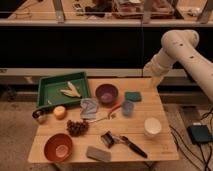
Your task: Place sponge in red bowl
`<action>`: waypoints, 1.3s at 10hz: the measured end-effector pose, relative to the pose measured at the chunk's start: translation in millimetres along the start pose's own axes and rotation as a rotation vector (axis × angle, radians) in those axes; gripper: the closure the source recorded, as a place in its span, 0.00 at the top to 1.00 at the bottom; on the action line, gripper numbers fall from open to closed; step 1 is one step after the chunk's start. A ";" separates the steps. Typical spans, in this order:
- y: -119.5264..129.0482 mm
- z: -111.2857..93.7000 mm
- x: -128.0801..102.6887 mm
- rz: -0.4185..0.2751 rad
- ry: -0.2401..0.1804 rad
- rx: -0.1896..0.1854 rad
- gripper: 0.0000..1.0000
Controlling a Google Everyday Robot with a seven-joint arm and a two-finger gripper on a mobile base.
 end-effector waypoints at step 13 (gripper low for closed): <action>-3.1 19.1 3.6 0.020 -0.029 -0.023 0.65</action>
